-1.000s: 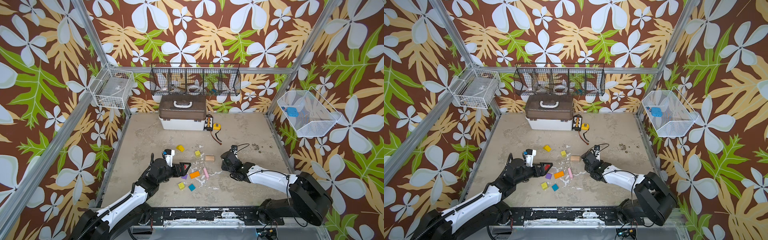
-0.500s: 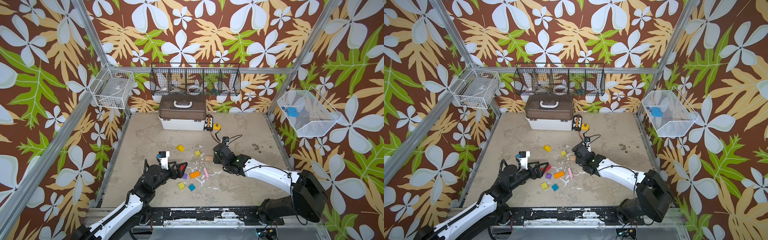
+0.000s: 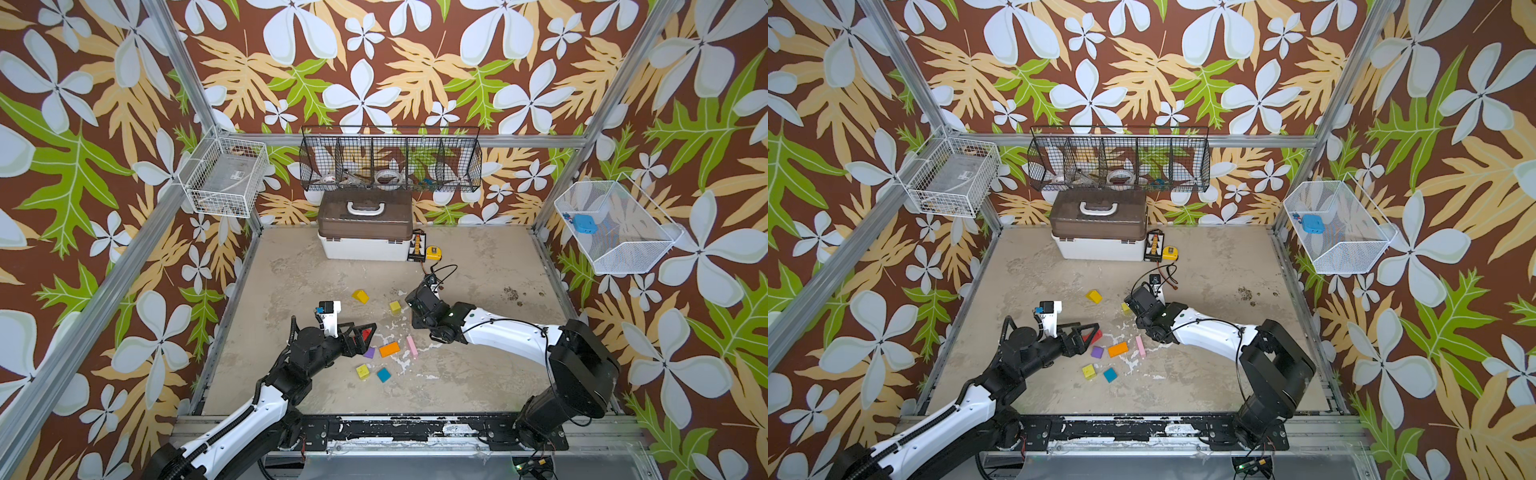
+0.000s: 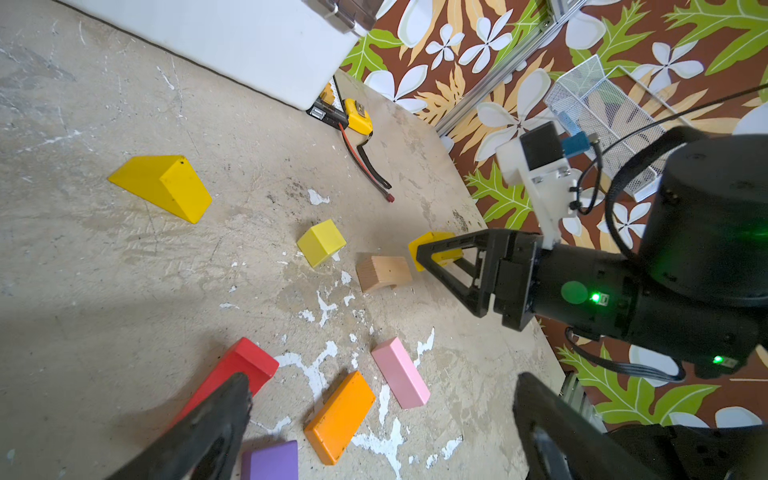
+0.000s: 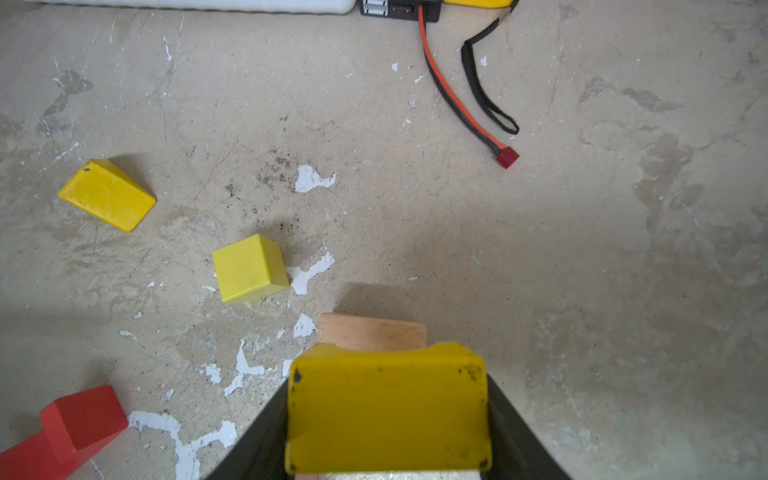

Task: Build the wood block tower
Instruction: 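Lift the yellow block toward the wood block while the left gripper reaches inward, then lower the held yellow block onto the wood block with the right gripper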

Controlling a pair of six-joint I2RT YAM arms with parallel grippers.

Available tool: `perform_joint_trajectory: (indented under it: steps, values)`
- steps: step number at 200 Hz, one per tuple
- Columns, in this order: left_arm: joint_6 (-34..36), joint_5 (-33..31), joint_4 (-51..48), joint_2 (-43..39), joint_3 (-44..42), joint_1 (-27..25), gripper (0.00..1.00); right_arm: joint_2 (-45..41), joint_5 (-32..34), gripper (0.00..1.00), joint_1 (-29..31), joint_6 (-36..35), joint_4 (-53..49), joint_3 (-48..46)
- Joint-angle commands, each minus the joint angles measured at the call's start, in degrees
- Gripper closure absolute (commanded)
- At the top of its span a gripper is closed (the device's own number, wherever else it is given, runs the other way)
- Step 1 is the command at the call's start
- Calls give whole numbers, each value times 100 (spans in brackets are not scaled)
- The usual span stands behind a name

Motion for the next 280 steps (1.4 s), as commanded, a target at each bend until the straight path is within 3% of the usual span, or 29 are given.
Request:
perform_joint_trajectory:
  steps: [1,168,229,280]
  values:
    - [-17,-49,32,-74,-2,0,0,154,-11,58,0,-35,-39,71]
    - [-30,-75,33,-111,-26,0,0,685,-26,54,6,103,383,149]
    - [-39,-50,61,-47,-25,0,0,624,88,48,1,251,395,32]
    - [-43,-28,88,57,-1,0,0,708,45,37,14,248,460,21]
